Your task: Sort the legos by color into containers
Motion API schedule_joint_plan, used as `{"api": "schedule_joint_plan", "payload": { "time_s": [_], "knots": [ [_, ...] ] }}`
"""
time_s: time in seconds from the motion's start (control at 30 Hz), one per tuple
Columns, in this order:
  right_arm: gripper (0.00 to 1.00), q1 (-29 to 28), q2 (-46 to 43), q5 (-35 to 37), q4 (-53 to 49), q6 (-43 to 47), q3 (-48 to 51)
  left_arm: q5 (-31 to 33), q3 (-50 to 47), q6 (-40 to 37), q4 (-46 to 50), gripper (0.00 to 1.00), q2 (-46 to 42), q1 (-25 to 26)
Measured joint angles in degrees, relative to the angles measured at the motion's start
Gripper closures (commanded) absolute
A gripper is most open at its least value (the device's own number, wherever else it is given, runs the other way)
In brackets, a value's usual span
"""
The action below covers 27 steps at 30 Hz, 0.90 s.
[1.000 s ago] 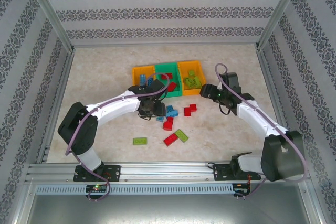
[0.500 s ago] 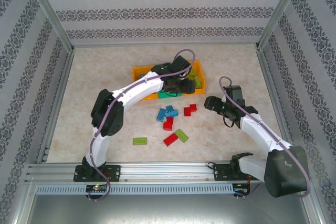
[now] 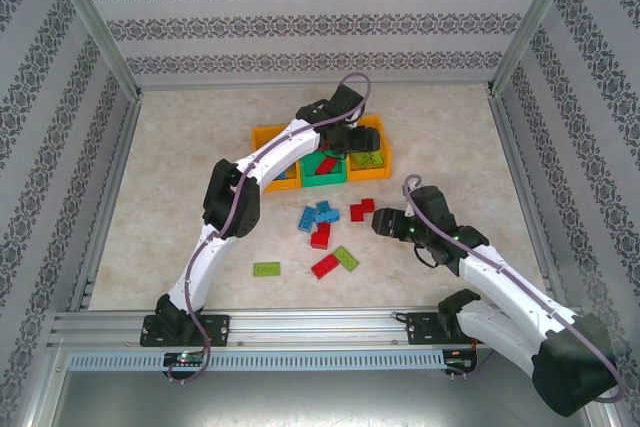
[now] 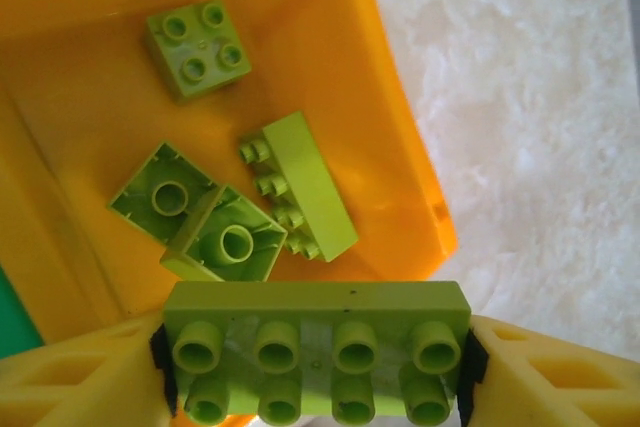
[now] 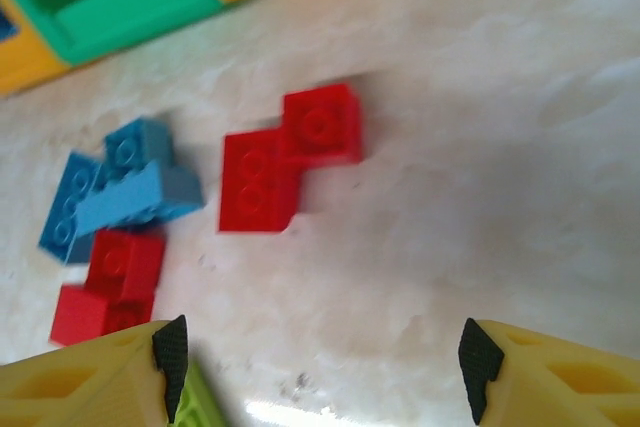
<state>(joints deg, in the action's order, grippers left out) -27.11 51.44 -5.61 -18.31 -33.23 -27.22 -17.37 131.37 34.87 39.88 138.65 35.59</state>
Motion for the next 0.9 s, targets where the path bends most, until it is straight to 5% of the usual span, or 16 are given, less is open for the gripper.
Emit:
{"api": "schedule_joint_plan", "payload": {
  "time_s": [0.37,0.9],
  "knots": [
    [0.24,-16.13,6.43,6.36,-2.23,-2.64,0.15,-2.97,-0.28,1.53,-2.56,0.0,-0.09,-0.85],
    [0.23,-25.77,20.02,9.09,-2.78,0.66,-6.73,-4.13,-21.99,2.43,-8.28,0.0,-16.9,-1.42]
  ]
}}
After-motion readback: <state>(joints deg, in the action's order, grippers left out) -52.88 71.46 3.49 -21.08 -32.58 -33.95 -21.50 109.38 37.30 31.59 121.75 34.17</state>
